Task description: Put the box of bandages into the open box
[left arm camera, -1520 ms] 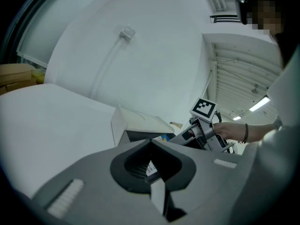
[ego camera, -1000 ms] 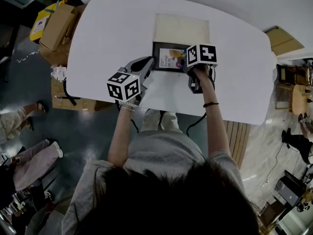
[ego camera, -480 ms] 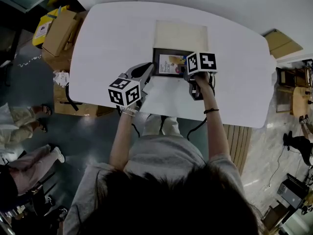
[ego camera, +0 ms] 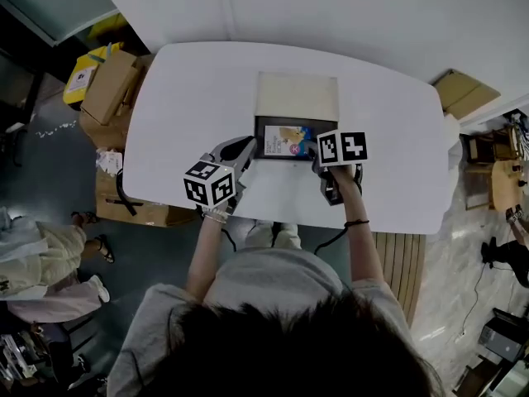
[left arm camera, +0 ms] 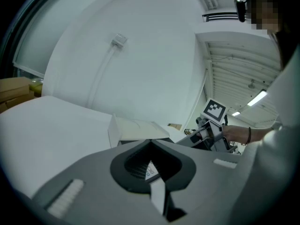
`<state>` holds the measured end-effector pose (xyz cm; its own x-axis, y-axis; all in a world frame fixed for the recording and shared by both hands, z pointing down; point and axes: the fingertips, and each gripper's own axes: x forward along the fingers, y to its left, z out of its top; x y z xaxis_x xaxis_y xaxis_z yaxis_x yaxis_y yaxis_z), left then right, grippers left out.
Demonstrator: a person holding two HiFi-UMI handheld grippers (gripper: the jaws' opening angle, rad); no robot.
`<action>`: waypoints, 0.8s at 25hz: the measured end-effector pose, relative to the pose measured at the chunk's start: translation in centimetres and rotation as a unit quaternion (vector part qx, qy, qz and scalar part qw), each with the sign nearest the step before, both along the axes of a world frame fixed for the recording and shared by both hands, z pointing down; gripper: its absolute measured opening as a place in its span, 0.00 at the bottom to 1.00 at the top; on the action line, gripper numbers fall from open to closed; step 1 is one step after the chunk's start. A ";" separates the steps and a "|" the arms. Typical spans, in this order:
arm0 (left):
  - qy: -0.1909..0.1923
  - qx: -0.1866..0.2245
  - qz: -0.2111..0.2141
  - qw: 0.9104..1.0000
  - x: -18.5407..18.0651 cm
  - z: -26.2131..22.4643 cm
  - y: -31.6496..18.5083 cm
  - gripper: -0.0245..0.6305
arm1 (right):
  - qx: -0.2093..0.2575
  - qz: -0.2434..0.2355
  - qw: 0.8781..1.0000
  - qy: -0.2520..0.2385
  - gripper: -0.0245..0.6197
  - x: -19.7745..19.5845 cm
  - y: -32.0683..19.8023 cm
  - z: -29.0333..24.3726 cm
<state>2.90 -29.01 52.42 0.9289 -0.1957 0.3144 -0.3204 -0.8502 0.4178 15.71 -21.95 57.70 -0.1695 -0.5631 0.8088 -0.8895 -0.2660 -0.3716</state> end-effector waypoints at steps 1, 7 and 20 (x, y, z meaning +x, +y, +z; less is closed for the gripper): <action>0.000 0.002 0.002 1.000 0.0 -0.2 0.2 0.03 | 0.009 -0.002 1.000 -0.006 0.16 -0.2 0.1 -0.5; 0.010 0.017 0.012 1.000 0.6 -2.4 0.8 0.03 | 0.056 -0.030 0.998 -0.019 0.06 -1.3 0.3 -4.0; 0.041 0.060 0.014 0.997 1.2 -8.1 0.8 0.03 | 0.183 -0.056 0.981 -0.041 0.06 -2.3 1.5 -12.1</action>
